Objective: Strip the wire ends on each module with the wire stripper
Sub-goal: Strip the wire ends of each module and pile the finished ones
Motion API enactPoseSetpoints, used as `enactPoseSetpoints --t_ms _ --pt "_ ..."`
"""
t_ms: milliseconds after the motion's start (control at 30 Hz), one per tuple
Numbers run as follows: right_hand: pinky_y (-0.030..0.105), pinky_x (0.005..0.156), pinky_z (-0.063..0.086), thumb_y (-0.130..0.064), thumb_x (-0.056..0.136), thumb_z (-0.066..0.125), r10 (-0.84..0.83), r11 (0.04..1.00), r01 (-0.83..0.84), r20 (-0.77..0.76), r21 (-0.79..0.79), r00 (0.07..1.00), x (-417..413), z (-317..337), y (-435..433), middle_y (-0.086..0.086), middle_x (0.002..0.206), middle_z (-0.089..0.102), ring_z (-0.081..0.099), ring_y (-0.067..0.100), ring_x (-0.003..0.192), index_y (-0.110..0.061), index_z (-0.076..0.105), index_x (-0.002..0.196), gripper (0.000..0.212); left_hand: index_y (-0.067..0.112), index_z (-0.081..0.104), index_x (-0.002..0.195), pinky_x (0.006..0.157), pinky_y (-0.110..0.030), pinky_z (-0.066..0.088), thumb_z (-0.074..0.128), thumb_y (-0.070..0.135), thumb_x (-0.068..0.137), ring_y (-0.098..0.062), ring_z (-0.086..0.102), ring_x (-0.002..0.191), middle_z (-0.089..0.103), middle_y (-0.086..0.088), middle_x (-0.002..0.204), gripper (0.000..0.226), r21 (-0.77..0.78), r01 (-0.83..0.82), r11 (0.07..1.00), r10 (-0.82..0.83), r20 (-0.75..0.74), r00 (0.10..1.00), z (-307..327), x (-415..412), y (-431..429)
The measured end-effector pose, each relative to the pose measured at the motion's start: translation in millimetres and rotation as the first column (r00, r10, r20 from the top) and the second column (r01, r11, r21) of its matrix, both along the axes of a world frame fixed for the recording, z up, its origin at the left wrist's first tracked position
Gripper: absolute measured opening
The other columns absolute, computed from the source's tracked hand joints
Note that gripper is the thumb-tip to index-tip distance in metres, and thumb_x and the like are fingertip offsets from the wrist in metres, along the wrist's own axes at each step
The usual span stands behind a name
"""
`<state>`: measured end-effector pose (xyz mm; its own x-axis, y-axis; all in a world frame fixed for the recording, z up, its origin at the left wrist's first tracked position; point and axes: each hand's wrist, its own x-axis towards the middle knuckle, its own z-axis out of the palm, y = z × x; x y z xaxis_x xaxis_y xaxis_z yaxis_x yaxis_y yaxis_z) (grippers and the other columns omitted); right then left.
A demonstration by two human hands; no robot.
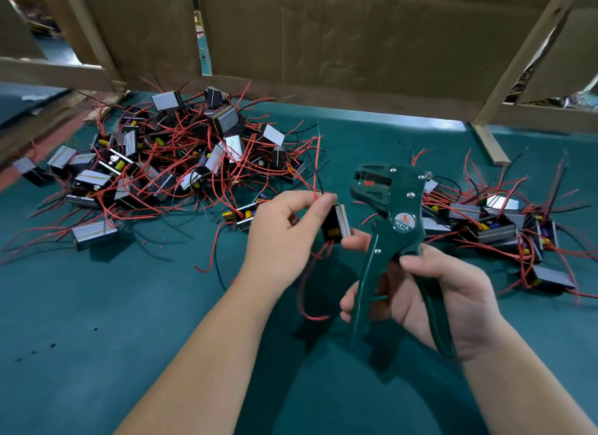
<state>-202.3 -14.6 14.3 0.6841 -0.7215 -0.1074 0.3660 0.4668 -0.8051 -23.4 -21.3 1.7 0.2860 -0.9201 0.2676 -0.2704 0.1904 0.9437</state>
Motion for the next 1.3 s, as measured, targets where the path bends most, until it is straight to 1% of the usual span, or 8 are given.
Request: enactPoseSetpoints --t_ms 100,233,567,700,867,967,1133,1300 --pt "0.059 0.07 0.052 -0.026 0.053 0.084 -0.022 1.0 0.022 0.009 0.006 1.0 0.0 0.5 0.0 0.03 0.094 0.062 0.064 0.047 0.072 0.007 0.064 0.113 0.072 0.025 0.076 0.082 0.083 -0.015 0.048 0.071 0.022 0.08 -0.002 0.066 0.09 0.075 0.009 0.091 0.006 0.004 0.139 0.99 -0.131 -0.313 0.941 6.9 4.8 3.8" --pt "0.056 0.07 0.054 -0.028 0.051 0.083 -0.13 0.992 0.13 0.016 -0.002 0.991 -2.4 1.7 -2.3 0.016 0.131 0.059 0.066 0.043 0.073 0.005 0.063 0.117 0.076 0.019 0.074 0.066 0.08 -0.014 0.049 0.069 0.02 0.069 -0.011 0.07 0.092 0.075 -0.003 0.091 0.006 -0.078 0.3 0.951 -0.299 -0.479 0.825 14.5 12.2 8.2" --pt "0.058 0.069 0.055 -0.029 0.046 0.086 -0.168 0.986 0.168 -0.016 -0.005 0.986 -1.6 2.4 0.1 0.018 0.127 0.06 0.066 0.044 0.07 -0.003 0.069 0.106 0.067 0.018 0.064 0.106 0.08 -0.015 0.049 0.054 0.016 0.088 -0.008 0.07 0.082 0.075 0.002 0.078 0.02 -0.064 0.433 0.899 -0.425 -0.365 0.828 14.7 9.9 13.2" --pt "0.057 0.07 0.054 -0.027 0.048 0.086 -0.143 0.99 0.143 -0.036 -0.019 0.989 -3.2 2.6 -0.3 0.034 0.126 0.055 0.063 0.047 0.073 0.006 0.058 0.117 0.081 0.011 0.067 0.089 0.075 -0.017 0.051 0.05 0.034 0.085 -0.014 0.07 0.074 0.067 0.003 0.06 0.028 -0.034 0.353 0.935 -0.338 -0.388 0.857 14.7 8.5 12.3" --pt "0.054 0.069 0.053 -0.026 0.053 0.084 -0.071 0.997 0.07 -0.027 -0.011 0.997 -4.4 3.3 -0.5 0.033 0.092 0.062 0.062 0.047 0.075 0.009 0.059 0.117 0.076 0.017 0.074 0.073 0.063 -0.018 0.051 0.056 0.032 0.084 -0.017 0.067 0.06 0.058 0.001 0.049 0.026 0.016 0.34 0.94 -0.297 -0.447 0.843 14.2 5.6 9.3" --pt "0.056 0.069 0.052 -0.025 0.054 0.083 -0.055 0.998 0.056 -0.053 0.021 0.997 -3.9 1.8 -1.3 0.03 0.086 0.059 0.061 0.046 0.074 0.01 0.059 0.115 0.075 0.017 0.069 0.075 0.059 -0.018 0.049 0.05 0.012 0.095 -0.015 0.06 0.05 0.055 0.005 0.051 0.028 0.003 0.344 0.939 -0.316 -0.389 0.866 12.1 4.5 8.7" --pt "0.056 0.072 0.051 -0.029 0.055 0.08 0.022 0.999 -0.018 -0.134 0.032 0.991 -2.6 0.2 0.2 0.025 0.085 0.061 0.062 0.043 0.074 0.001 0.067 0.106 0.062 0.016 0.058 0.068 0.047 -0.019 0.025 0.049 0.022 0.087 -0.007 0.028 0.046 0.038 0.012 0.045 0.022 -0.022 0.273 0.962 -0.267 -0.298 0.916 13.4 4.4 9.1" --pt "0.054 0.075 0.05 -0.031 0.064 0.074 0.162 0.987 -0.16 -0.12 0.025 0.979 -2.5 -0.4 4.4 0.022 0.086 0.062 0.063 0.04 0.076 -0.001 0.066 0.107 0.053 0.014 0.057 0.072 0.051 -0.009 0.029 0.047 0.02 0.092 0.002 0.038 0.047 0.046 0.019 0.048 0.023 -0.066 0.317 0.946 -0.323 -0.136 0.936 16.0 9.6 12.2"
